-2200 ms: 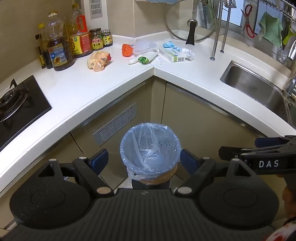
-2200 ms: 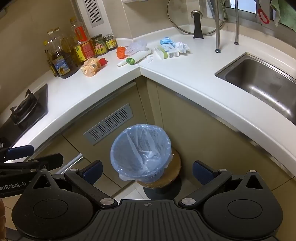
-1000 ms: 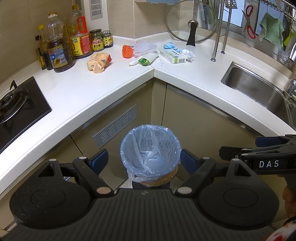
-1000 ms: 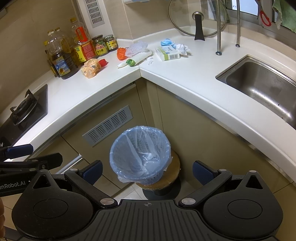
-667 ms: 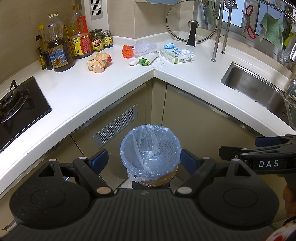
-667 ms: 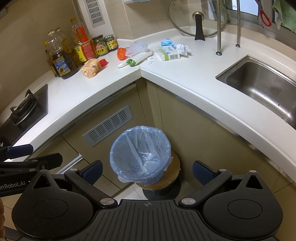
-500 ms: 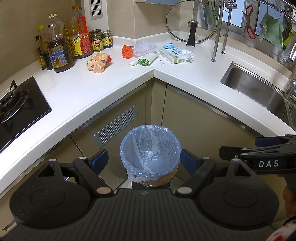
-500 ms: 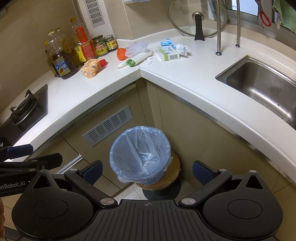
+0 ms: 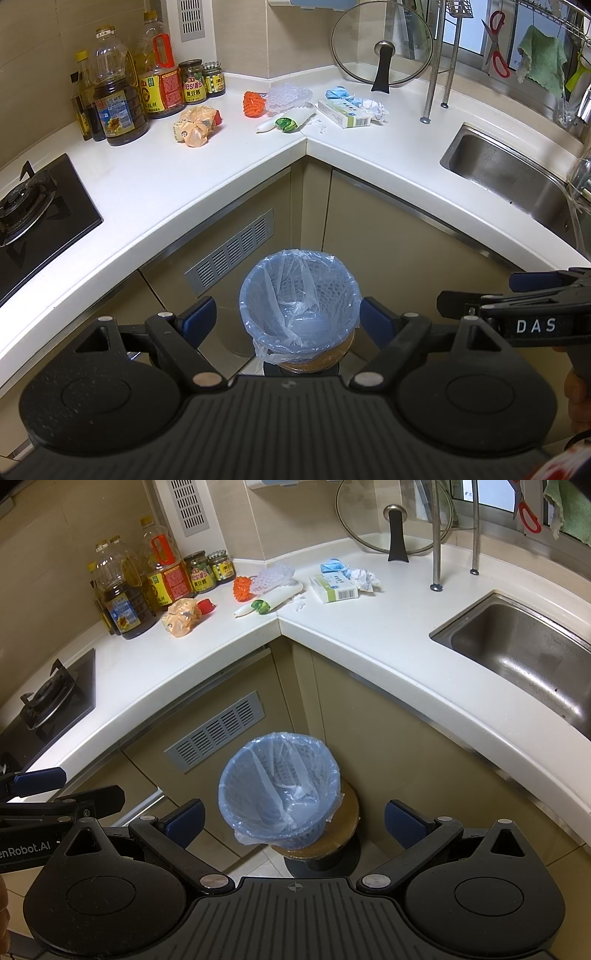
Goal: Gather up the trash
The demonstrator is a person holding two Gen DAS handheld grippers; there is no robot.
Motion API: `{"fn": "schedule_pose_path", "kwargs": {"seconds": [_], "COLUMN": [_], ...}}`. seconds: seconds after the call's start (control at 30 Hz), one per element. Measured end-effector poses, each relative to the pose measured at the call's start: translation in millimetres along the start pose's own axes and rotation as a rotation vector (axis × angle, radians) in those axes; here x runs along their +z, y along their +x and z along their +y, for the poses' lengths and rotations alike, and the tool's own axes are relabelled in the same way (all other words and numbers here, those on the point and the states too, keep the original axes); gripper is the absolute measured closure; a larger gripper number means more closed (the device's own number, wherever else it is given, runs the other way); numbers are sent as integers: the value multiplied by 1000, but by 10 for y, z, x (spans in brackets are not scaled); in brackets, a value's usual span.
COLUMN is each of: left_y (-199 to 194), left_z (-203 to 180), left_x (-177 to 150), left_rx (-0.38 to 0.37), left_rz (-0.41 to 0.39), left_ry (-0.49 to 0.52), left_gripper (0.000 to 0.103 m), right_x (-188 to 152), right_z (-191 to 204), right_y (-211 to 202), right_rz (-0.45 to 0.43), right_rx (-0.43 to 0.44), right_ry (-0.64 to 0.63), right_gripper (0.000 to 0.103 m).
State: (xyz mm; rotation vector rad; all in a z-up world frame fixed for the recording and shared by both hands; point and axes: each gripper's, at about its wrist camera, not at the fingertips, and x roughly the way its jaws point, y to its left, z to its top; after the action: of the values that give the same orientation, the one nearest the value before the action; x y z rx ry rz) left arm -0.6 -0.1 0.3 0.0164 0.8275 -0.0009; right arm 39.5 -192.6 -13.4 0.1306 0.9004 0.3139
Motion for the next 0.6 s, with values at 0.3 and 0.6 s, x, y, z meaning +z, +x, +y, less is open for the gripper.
{"fn": "schedule_pose_path", "kwargs": {"seconds": [0.3, 0.6], "left_y": [-2, -62], "left_z": [-1, 13], "left_x": [-1, 88], "left_rx": [0, 4], "left_rz": [-1, -6], "left_ry": [0, -6], "left_gripper": [19, 19], "right_x": [-1, 54], "right_z": [1, 7], "right_y": [-2, -15], "right_rz": [-1, -1], "right_rx": [0, 5], "right_ry": [0, -3], "right_gripper": [0, 0]}}
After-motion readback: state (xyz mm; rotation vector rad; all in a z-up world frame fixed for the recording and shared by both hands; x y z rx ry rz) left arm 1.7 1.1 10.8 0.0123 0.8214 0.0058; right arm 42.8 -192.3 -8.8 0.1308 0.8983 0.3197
